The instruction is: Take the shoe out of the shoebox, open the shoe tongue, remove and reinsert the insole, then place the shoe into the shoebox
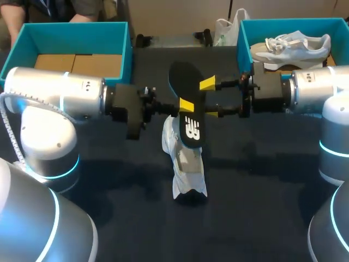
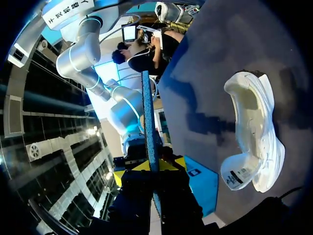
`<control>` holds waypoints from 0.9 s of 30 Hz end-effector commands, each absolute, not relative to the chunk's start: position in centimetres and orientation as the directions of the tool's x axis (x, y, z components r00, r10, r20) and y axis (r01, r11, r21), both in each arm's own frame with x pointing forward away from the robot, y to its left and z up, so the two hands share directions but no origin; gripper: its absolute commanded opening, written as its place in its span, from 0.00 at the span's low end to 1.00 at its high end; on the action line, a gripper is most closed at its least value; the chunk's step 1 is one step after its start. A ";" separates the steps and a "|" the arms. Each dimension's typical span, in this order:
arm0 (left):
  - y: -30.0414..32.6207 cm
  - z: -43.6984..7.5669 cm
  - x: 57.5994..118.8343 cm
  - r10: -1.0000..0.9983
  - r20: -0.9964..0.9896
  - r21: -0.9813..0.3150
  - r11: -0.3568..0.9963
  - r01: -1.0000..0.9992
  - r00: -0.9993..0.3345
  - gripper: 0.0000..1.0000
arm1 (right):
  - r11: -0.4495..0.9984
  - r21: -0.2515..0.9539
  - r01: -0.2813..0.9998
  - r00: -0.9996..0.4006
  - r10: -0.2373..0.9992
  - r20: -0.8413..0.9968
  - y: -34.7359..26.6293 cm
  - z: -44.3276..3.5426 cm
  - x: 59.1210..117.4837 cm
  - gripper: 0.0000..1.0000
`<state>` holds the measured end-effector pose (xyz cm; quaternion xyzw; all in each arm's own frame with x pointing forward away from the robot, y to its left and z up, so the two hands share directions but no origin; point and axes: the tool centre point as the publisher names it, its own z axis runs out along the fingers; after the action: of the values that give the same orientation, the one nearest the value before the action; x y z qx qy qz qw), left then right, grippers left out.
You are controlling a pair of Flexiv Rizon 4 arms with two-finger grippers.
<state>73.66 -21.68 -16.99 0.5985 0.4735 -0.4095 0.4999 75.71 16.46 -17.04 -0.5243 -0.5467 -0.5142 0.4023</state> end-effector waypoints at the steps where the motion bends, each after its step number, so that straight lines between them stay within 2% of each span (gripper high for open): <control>1: -22.3 -17.3 73.7 0.154 -0.964 0.211 -0.052 0.976 0.216 0.00 | -0.077 0.147 0.986 -0.134 0.155 0.979 16.9 -17.4 76.2 0.87; 2: -22.3 -17.4 73.6 0.154 -0.964 0.210 -0.053 0.976 0.216 0.00 | -0.076 0.151 0.986 -0.138 0.153 0.979 16.9 -17.4 76.2 0.85; 3: -22.4 -17.4 73.6 0.153 -0.965 0.208 -0.054 0.977 0.214 0.00 | -0.076 0.151 0.986 -0.139 0.152 0.979 16.9 -17.4 76.2 0.78; 5: -22.5 -17.6 73.6 0.152 -0.966 0.205 -0.054 0.977 0.211 0.00 | -0.077 0.153 0.985 -0.140 0.149 0.979 16.9 -17.4 76.2 0.56; 6: -22.5 -17.6 73.5 0.150 -0.966 0.203 -0.053 0.978 0.209 0.00 | -0.076 0.154 0.985 -0.141 0.148 0.979 16.9 -17.5 76.2 0.49; 8: -22.6 -17.7 73.5 0.149 -0.967 0.203 -0.053 0.978 0.208 0.00 | -0.075 0.154 0.985 -0.142 0.146 0.979 16.9 -17.6 76.1 0.44; 12: -22.7 -17.7 73.4 0.145 -0.966 0.208 -0.053 0.977 0.213 0.00 | -0.075 0.141 0.987 -0.129 0.139 0.982 16.7 -17.9 75.9 0.42; 16: -22.7 -17.7 73.3 0.150 -0.963 0.219 -0.056 0.974 0.225 0.00 | -0.072 0.133 0.989 -0.122 0.136 0.983 16.7 -18.1 75.7 0.35; 27: -23.0 -18.4 73.4 0.164 -0.958 0.227 -0.057 0.972 0.234 0.00 | -0.035 0.125 0.992 -0.117 0.164 0.979 17.4 -17.3 75.4 0.27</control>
<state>73.39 -22.72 -18.19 0.6051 0.4698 -0.4040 0.4999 75.22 17.12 -17.55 -0.5163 -0.5532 -0.5046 0.4157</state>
